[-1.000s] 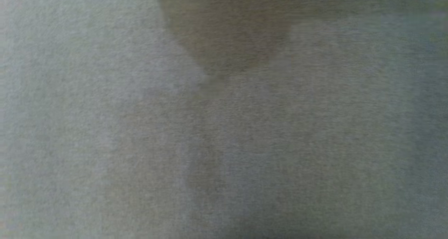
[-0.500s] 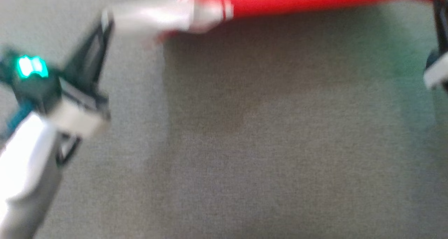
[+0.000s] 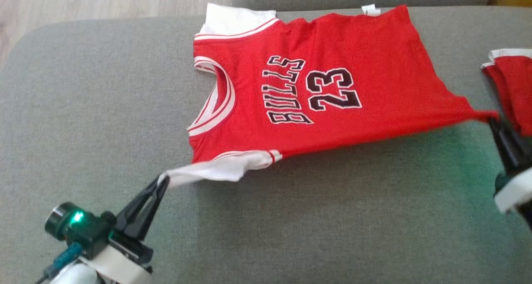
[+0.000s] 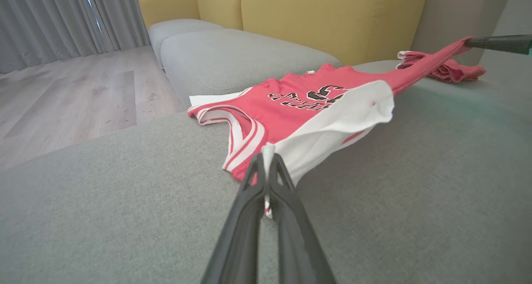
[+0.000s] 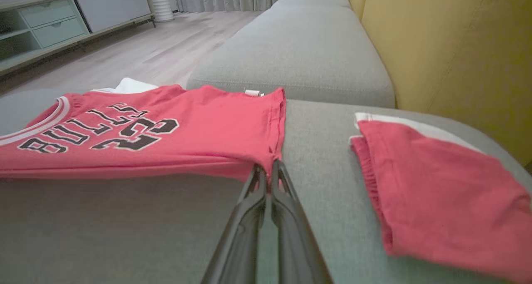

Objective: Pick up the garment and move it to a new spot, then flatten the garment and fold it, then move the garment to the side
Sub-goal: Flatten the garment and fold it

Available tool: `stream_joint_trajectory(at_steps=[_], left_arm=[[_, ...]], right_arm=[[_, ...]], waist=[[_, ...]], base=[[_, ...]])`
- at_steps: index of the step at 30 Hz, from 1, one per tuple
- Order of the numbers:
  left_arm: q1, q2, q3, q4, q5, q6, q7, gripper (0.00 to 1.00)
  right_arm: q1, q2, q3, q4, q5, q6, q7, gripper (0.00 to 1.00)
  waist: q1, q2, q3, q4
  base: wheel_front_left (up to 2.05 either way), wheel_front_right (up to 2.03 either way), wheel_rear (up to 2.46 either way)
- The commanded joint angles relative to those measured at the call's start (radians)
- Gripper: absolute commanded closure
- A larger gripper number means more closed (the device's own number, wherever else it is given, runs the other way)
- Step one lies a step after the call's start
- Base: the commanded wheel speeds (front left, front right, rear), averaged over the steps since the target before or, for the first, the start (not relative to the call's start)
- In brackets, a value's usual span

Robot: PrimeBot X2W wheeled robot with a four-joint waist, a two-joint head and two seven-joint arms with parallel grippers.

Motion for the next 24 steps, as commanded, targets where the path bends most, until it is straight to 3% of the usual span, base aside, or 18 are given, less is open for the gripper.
stream_joint_trajectory(at_steps=[1,6,12,24], left_arm=[[-0.031,0.047,0.043,-0.034,-0.005,0.01,0.002,1.0],[-0.036,0.045,0.031,-0.061,0.001,0.019,0.018,1.0],[-0.131,0.018,0.021,-0.035,0.022,0.014,0.02,1.0],[-0.492,-0.049,-0.032,0.162,0.102,-0.005,0.0,1.0]], right_arm=[[0.04,-0.047,-0.026,-0.037,-0.003,0.007,0.01,1.0],[0.147,-0.045,-0.136,-0.143,-0.04,0.007,0.081,1.0],[0.151,0.005,-0.22,-0.181,-0.088,0.007,0.144,1.0],[-0.015,0.084,-0.295,-0.146,-0.194,0.007,0.195,1.0]], waist=[[0.0003,-0.0001,-0.004,0.002],[0.0003,-0.0001,0.017,0.01],[0.0003,-0.0001,0.062,0.025],[0.0003,-0.0001,0.196,0.052]], base=[[0.0,0.0,0.0],[0.0,0.0,0.0],[0.0,0.0,0.0],[0.0,0.0,0.0]])
